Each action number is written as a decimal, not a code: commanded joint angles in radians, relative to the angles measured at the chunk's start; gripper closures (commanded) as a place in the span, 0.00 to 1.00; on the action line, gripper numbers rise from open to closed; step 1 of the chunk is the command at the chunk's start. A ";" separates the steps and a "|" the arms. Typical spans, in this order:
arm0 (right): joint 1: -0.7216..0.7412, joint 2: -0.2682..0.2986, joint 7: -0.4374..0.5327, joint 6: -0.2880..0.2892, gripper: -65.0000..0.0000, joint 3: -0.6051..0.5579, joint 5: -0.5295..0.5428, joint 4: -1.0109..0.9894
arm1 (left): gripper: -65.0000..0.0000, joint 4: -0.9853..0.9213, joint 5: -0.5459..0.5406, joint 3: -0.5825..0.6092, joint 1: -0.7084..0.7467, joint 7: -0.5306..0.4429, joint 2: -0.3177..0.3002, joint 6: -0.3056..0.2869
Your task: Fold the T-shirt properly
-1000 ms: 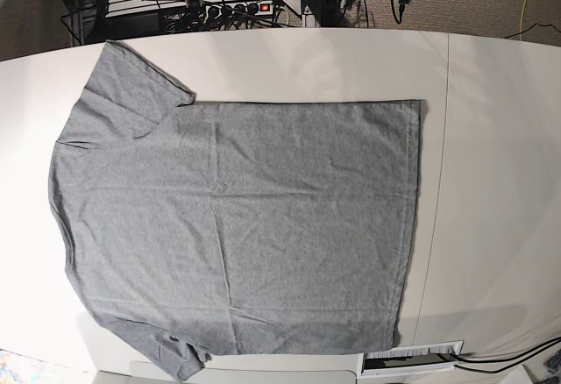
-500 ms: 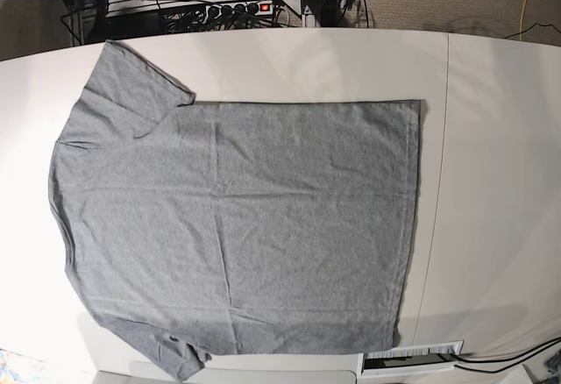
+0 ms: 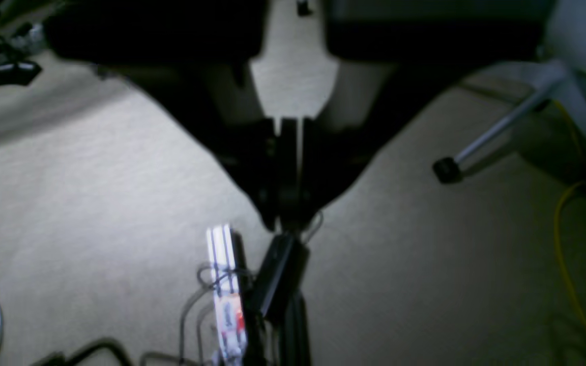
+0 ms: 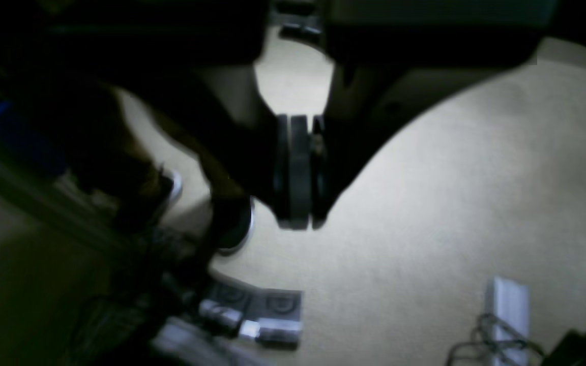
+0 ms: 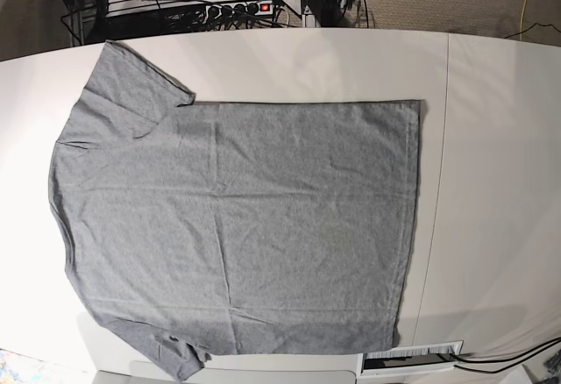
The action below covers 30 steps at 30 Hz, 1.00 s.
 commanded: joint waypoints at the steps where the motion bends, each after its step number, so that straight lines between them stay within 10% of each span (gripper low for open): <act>1: -0.045 0.019 0.005 -0.002 1.00 0.038 0.001 0.054 | 1.00 0.045 -0.002 -0.022 0.048 -0.011 -0.008 -0.003; 10: -0.249 0.020 -0.034 -0.002 1.00 0.237 -0.203 0.449 | 1.00 0.393 0.158 -0.150 0.213 -0.006 -0.039 -0.007; 30: -0.279 0.019 -0.363 -0.003 1.00 0.248 -0.606 0.998 | 1.00 1.022 0.552 -0.150 0.281 0.298 -0.231 -0.013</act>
